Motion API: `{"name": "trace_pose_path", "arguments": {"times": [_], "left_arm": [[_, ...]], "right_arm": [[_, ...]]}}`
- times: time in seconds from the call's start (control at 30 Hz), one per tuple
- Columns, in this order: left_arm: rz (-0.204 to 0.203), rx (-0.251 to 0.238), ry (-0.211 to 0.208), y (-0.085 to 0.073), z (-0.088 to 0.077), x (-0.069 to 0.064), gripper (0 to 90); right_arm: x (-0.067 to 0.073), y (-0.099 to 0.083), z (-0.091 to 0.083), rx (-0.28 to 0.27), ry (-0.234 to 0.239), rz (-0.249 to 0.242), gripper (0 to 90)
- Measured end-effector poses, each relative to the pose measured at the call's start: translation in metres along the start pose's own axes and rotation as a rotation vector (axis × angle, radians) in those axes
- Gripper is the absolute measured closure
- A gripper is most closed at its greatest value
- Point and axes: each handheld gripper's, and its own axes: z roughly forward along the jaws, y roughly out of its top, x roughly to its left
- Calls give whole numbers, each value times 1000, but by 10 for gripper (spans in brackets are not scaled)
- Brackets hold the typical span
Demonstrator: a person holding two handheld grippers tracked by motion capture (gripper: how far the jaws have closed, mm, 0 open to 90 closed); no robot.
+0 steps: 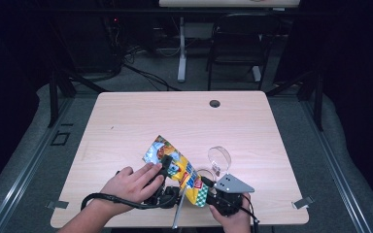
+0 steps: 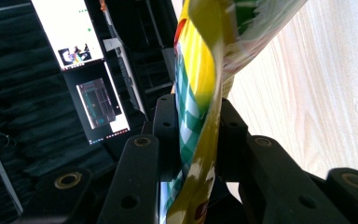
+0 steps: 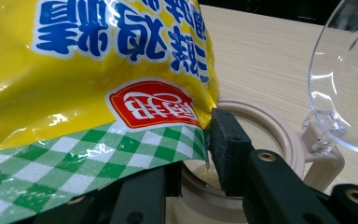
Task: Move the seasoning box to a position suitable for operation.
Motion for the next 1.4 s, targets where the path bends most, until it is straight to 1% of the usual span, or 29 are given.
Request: {"name": "trace_pose_path", "arguments": {"times": [0.03,0.3,0.37,0.43,0.47,0.6,0.7,0.73,0.8,0.83,0.87,0.97,1.0,1.03,1.1,1.13,1.2,1.33,1.4], "left_arm": [[13,2,4,0,0,1,745],[19,0,4,2,0,3,748],[3,-2,-2,1,0,2,749],[2,-4,-2,2,0,2,751],[18,-3,3,2,0,3,751],[26,-7,-1,3,-1,4,769],[21,-8,-4,3,-1,4,778],[13,-10,-7,3,-1,3,779],[22,-13,5,4,-1,4,782],[24,-13,5,4,-1,4,784],[23,-13,-3,4,-1,5,785],[26,-12,-7,5,-2,6,791],[31,-14,-2,5,-2,6,792],[23,-17,-4,5,-2,6,793],[20,-16,-6,5,-2,6,795],[31,-18,6,5,-2,7,795],[41,-24,8,6,-2,8,797],[40,-26,6,6,-3,9,810],[33,-20,-1,6,-3,8,813]], "right_arm": [[0,0,0,0,0,0,745],[-1,0,-1,1,-1,3,745],[-1,0,0,-8,-2,8,745],[-2,0,0,-6,0,6,745],[-2,0,0,-6,0,5,745],[-1,0,0,-9,0,8,745],[-1,0,0,-10,-1,9,745],[-1,0,0,-7,0,6,746],[-2,0,0,-8,1,7,746],[-2,0,-1,-7,1,9,745],[-2,0,-1,-7,1,9,745],[-2,0,-1,-10,1,13,746],[-2,0,-2,-5,1,9,745],[-2,0,-2,-8,1,10,746],[-2,0,-2,-6,3,13,745],[-2,0,-2,-8,3,12,745],[-2,0,-2,-12,2,17,745],[-2,0,-2,-10,6,22,746],[-2,0,-2,-6,8,18,746]]}}
